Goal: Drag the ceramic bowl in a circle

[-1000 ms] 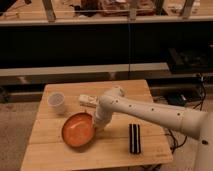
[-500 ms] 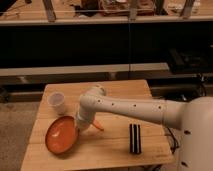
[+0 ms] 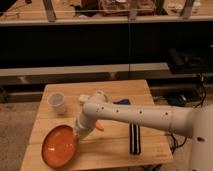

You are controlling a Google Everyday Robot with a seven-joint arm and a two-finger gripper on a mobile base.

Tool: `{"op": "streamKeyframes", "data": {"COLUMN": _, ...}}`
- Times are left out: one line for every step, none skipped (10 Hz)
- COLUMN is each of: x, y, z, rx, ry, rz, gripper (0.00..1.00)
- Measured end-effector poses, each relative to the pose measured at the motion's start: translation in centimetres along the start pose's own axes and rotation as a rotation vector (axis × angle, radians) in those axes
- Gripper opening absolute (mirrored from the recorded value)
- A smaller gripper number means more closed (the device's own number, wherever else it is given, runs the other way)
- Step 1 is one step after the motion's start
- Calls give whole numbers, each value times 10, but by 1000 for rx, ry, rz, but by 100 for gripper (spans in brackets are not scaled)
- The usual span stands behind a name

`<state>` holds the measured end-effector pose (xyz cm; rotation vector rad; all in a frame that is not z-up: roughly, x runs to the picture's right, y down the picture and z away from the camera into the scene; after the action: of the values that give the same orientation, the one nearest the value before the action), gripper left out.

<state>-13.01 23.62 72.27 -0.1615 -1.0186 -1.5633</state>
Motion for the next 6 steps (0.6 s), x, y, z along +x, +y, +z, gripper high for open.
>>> {"op": "streamKeyframes", "data": {"x": -11, "y": 16, "z": -5, "rx": -7, "ry": -7, "rz": -4, "gripper": 0}}
{"op": "streamKeyframes", "data": {"x": -18, "y": 31, "z": -8, "rx": -17, "ry": -12, "rz": -2, "gripper": 0}}
{"op": "streamKeyframes", "data": {"x": -27, "y": 51, "z": -11, "rx": -36, "ry": -18, "rz": 7, "gripper": 0}}
{"op": "streamKeyframes", "data": {"x": -35, "y": 70, "z": -12, "rx": -57, "ry": -26, "rz": 25, "gripper": 0}}
{"op": "streamKeyframes", "data": {"x": -38, "y": 80, "z": -12, "rx": -70, "ry": -29, "rz": 41, "gripper": 0}}
{"op": "streamKeyframes", "data": {"x": -41, "y": 96, "z": -12, "rx": -84, "ry": -35, "rz": 87, "gripper": 0}}
